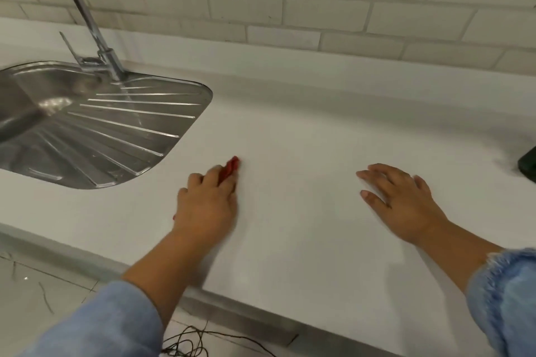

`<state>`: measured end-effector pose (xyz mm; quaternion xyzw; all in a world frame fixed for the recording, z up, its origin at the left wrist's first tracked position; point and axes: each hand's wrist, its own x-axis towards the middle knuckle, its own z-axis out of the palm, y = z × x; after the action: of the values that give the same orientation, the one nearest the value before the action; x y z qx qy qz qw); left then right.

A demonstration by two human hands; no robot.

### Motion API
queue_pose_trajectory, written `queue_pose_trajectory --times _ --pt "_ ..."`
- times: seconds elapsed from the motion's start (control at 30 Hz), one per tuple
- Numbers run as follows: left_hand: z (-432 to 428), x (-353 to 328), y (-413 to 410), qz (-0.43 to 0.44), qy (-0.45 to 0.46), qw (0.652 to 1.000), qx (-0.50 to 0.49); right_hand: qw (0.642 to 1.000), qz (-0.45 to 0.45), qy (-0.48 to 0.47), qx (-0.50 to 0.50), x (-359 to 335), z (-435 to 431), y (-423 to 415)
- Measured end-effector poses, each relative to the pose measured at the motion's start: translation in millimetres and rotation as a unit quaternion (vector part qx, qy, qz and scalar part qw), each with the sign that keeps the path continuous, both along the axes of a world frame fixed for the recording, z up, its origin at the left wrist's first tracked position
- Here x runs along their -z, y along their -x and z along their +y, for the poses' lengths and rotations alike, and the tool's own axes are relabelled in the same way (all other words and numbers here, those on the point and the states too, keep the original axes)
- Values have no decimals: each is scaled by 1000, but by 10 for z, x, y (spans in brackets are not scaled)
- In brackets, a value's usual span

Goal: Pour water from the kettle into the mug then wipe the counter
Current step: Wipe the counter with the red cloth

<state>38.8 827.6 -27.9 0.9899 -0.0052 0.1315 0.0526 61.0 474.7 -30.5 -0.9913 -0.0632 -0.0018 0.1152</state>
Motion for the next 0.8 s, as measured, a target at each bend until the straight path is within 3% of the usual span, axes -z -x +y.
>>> queue_pose_trajectory --times 0.13,0.23,0.33,0.43,0.57,0.67,0.8 --pt "-51 -74 361 43 40 997 -52 1000 14 18 9 -32 -274 394" --pt "-524 -178 508 29 96 994 33 998 59 15 7 -16 -118 331" --pt "-1222 -240 712 38 122 976 177 997 34 -40 48 -86 -77 286" --pt "-1955 -252 946 57 98 951 286 990 -21 -33 136 -133 -443 464" --pt "-2642 -149 1211 94 50 926 363 974 -16 12 226 -89 -971 842" --pt "-2885 -29 1369 94 -14 916 389 969 9 22 246 2 -1183 1052" --pt "-2823 81 1367 61 -23 932 355 973 20 25 229 85 -1273 1153"
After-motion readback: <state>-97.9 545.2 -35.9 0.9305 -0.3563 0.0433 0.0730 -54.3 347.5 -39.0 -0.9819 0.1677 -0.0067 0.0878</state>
